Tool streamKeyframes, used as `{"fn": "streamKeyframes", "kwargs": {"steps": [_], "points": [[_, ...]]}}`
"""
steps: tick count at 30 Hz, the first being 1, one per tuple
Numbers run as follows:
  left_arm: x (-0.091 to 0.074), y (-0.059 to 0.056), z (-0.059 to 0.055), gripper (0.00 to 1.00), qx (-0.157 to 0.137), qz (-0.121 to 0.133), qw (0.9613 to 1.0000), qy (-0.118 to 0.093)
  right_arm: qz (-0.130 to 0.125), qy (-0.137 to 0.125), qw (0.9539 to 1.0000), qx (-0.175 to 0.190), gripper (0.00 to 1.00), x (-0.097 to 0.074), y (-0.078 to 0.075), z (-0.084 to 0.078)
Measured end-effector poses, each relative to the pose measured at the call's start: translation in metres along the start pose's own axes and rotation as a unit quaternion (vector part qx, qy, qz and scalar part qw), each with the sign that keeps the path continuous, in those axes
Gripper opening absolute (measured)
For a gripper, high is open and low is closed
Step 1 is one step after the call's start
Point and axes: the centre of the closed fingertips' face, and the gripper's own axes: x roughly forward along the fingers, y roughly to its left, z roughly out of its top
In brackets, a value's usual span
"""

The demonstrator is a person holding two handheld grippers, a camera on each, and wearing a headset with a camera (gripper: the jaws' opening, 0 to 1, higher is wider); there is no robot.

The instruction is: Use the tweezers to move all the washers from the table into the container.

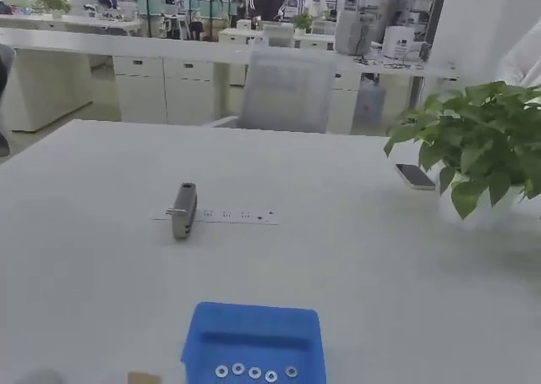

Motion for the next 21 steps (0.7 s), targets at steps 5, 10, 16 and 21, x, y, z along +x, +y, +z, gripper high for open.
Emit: {"fn": "streamKeyframes", "kwargs": {"steps": [5,10,16,21], "points": [[0.003,0.001,-0.003,0.04,-0.006,-0.002,0.9999,0.015,-0.004,0.005,1.0000,-0.003,0.02,0.000,-0.003,-0.003],[0.004,0.000,-0.007,0.07,-0.001,-0.003,0.9996,0.028,-0.006,0.009,0.9999,-0.008,0.02,0.000,-0.005,-0.003],[0.004,0.005,-0.009,0.00,0.002,0.001,0.9994,0.035,-0.006,0.020,0.9995,-0.025,0.02,0.003,-0.006,-0.003],[0.003,0.007,-0.015,0.00,0.016,0.004,0.9983,0.056,-0.009,0.025,0.9994,-0.021,0.03,0.006,-0.009,-0.005]]}}
